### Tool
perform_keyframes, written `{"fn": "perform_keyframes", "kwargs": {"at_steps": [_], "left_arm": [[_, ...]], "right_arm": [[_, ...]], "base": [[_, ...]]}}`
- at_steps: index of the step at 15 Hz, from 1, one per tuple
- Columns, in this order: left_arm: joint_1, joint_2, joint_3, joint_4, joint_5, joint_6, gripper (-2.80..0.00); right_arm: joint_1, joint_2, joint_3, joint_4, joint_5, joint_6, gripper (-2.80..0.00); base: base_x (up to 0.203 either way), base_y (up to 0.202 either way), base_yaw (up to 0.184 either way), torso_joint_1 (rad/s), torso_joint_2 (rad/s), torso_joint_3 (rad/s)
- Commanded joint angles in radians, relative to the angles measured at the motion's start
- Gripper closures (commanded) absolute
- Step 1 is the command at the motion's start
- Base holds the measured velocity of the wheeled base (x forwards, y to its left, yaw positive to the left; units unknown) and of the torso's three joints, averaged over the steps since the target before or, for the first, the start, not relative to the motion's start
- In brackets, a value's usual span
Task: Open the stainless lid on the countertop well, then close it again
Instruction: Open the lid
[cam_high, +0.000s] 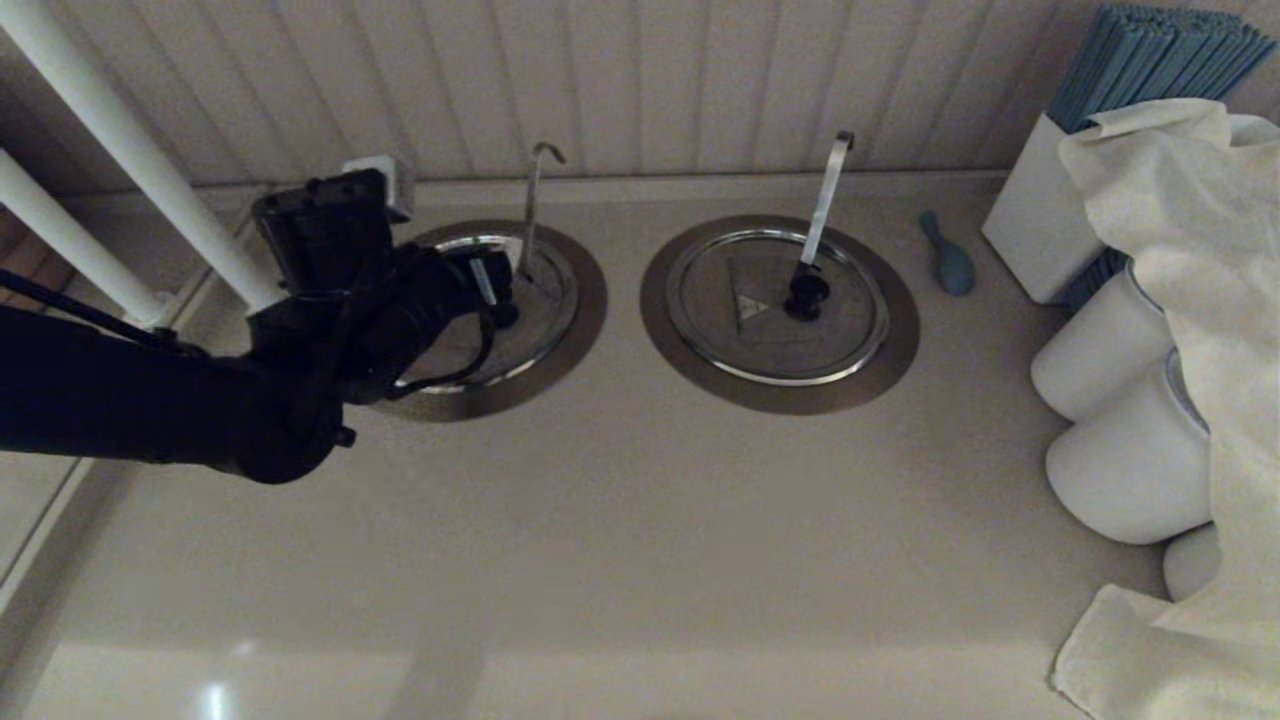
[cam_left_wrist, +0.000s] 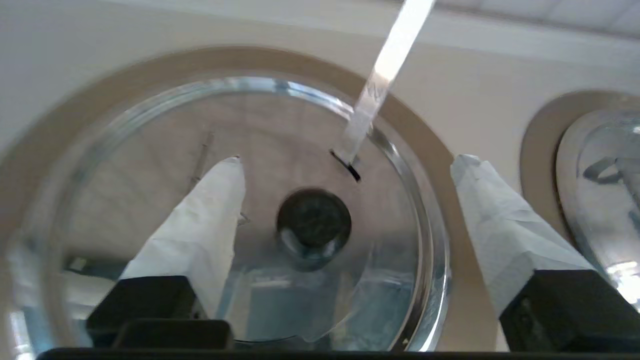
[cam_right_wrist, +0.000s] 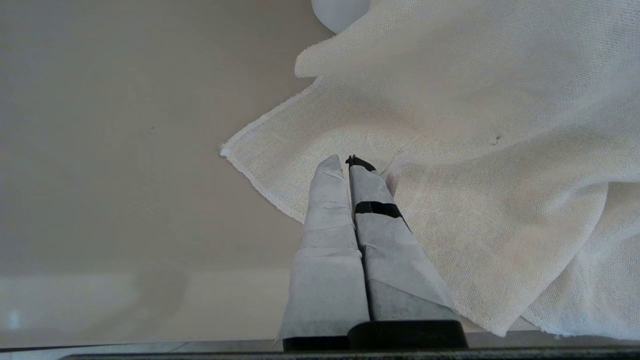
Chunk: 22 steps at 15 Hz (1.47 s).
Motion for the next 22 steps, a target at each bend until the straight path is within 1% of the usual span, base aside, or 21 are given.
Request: {"fn": "perform_keyframes", "kwargs": {"at_steps": [1,2,4,6,12,17,18,19,20,21,22], "left_arm": [[-0.001,0.043,0.011,-0.057,0.004,0.000,-2.80],[-0.001,0.058,0.019,-0.092,0.005,0.001,-2.80],[0.000,0.094,0.027,-0.114,0.009,0.003,-2.80],[0.002,0.114,0.022,-0.115,0.026,0.003,-2.80],[0.020,0.165,-0.006,-0.117,0.045,0.006,-2.80],[0.029,0.171,0.017,-0.124,0.047,0.013,-2.80],[0.029,0.180,0.017,-0.139,0.047,0.015,-2.80],[0.029,0.198,0.017,-0.194,0.046,0.027,-2.80],[0.029,0.220,0.015,-0.238,0.052,0.048,-2.80],[0.029,0.232,0.012,-0.274,0.072,0.066,-2.80],[0.029,0.234,0.011,-0.276,0.073,0.068,-2.80]], "right_arm": [[0.000,0.000,0.001,0.000,0.001,0.000,0.00],[0.000,0.001,0.001,0.000,0.000,0.000,0.00],[0.000,0.001,0.001,0.000,0.000,0.000,0.00],[0.000,0.001,0.000,0.000,0.001,0.000,0.00],[0.000,0.000,0.001,0.000,0.000,0.000,0.00],[0.000,0.000,0.000,0.000,0.000,0.000,0.00],[0.000,0.001,-0.001,0.000,0.001,0.000,0.00],[0.000,0.001,0.001,0.000,0.001,0.000,0.00],[0.000,0.000,0.000,0.000,0.001,0.000,0.00],[0.000,0.001,-0.001,0.000,0.001,0.000,0.00],[0.000,0.000,-0.001,0.000,0.000,0.000,0.00]], "base": [[0.000,0.000,0.000,0.000,0.00,0.000],[0.000,0.000,0.000,0.000,0.00,0.000],[0.000,0.000,0.000,0.000,0.00,0.000],[0.000,0.000,0.000,0.000,0.00,0.000],[0.000,0.000,0.000,0.000,0.00,0.000],[0.000,0.000,0.000,0.000,0.00,0.000],[0.000,0.000,0.000,0.000,0.00,0.000],[0.000,0.000,0.000,0.000,0.00,0.000],[0.000,0.000,0.000,0.000,0.00,0.000],[0.000,0.000,0.000,0.000,0.00,0.000],[0.000,0.000,0.000,0.000,0.00,0.000]]}}
